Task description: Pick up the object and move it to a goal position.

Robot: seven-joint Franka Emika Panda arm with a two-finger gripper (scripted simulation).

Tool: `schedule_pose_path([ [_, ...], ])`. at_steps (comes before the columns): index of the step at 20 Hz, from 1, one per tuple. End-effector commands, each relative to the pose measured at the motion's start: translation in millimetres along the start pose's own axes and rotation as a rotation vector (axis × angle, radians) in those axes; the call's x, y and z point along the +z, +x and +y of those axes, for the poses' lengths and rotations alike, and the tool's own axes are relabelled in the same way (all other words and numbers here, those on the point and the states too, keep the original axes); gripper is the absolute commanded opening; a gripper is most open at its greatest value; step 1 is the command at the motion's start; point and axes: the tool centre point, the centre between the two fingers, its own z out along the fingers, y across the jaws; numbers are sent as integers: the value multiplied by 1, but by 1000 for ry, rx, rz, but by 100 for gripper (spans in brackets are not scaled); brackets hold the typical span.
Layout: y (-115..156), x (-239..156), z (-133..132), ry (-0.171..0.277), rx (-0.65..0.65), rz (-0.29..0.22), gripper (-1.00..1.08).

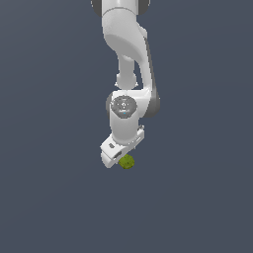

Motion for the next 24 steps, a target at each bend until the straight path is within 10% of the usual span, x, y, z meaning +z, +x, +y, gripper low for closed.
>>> schedule_pose_path([
  [1,0,2,0,0,0,0,100],
  [16,1,50,0,0,-5,1,100],
  [17,1,50,0,0,-5,1,-100],
  [24,1,50,0,0,-5,1,-100],
])
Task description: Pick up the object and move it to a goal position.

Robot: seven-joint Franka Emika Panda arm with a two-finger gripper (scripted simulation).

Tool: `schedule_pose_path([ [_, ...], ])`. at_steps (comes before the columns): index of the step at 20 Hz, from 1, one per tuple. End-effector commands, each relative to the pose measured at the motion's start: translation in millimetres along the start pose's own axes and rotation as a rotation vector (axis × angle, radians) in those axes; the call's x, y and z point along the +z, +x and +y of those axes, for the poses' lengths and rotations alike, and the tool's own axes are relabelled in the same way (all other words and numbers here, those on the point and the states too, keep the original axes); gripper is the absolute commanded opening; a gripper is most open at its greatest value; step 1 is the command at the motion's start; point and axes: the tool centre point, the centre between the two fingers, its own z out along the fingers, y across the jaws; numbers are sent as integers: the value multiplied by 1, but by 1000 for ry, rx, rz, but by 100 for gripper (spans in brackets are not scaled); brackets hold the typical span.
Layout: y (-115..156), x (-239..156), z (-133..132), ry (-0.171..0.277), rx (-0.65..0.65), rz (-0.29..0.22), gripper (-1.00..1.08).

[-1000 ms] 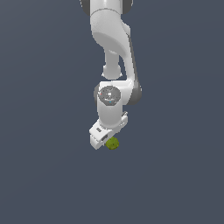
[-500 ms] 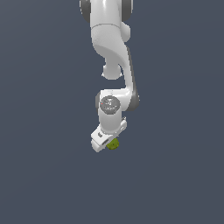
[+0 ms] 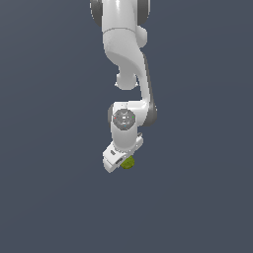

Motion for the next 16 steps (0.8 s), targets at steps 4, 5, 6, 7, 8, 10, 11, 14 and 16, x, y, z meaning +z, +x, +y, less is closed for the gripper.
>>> schedule_pose_path([
  [4,0,0,0,0,0,0,-100],
  [5,-1,0,0,0,0,0,-100],
  [6,-1,-1,0,0,0,0,-100],
  [7,-2,-2,-1,0,0,0,-100],
  [8,-3,-3,-1,0,0,0,-100],
  [10,-6,-6,-2,0,0,0,-100],
  [11,-8,-9,-3,0,0,0,-100],
  [14,-15,-16,-6,0,0,0,-100],
  [16,-21,-23,-9,0,0,0,-100],
])
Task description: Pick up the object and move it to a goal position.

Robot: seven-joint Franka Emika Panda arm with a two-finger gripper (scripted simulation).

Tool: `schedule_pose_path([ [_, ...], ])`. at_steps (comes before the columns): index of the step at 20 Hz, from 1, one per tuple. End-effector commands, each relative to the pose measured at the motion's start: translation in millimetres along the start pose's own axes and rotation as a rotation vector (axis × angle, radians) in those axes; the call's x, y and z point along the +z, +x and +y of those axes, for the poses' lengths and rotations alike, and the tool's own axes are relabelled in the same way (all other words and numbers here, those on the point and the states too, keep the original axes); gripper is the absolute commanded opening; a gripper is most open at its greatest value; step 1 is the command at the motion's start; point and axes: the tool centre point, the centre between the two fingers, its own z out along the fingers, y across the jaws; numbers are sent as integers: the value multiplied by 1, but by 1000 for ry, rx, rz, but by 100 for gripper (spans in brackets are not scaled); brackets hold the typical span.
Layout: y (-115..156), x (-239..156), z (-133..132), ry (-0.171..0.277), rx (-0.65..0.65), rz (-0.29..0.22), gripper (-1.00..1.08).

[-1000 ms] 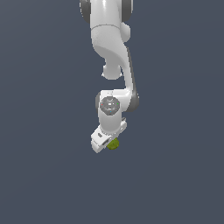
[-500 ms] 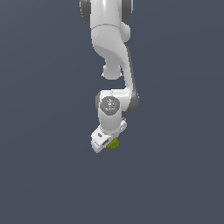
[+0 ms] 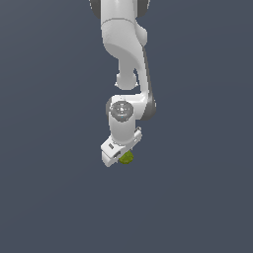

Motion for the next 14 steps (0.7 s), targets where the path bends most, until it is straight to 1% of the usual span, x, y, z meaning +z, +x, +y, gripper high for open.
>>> schedule_pose_path([
  [1,-7,-10,-3,-3,0,2,-100],
  [14,-69,-80,-28,-3,0,1,-100],
])
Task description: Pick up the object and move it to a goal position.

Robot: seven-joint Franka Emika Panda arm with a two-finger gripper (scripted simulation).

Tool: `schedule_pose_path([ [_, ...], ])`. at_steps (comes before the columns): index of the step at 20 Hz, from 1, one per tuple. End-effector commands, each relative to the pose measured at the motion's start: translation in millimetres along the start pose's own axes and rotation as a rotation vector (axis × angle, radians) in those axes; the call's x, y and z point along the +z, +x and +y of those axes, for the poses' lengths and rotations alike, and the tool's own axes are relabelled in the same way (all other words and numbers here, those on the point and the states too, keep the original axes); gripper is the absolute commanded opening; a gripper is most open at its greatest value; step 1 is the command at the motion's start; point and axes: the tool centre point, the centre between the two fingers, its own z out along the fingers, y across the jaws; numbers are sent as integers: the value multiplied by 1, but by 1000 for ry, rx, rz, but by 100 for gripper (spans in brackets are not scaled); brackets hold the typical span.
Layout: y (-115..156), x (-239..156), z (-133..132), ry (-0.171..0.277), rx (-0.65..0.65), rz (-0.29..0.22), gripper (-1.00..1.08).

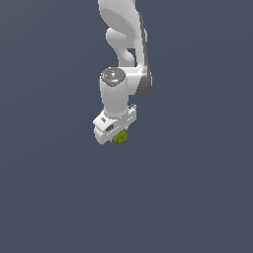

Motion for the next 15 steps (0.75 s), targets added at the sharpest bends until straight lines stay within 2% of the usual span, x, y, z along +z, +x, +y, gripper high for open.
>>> schedule_pose_path([
  [1,-11,-14,-4,-2,0,1,-100],
  [8,-30,-38,-12,-1,0,2,-100],
  [15,-37,-46,-14,-1,0,2,-100],
])
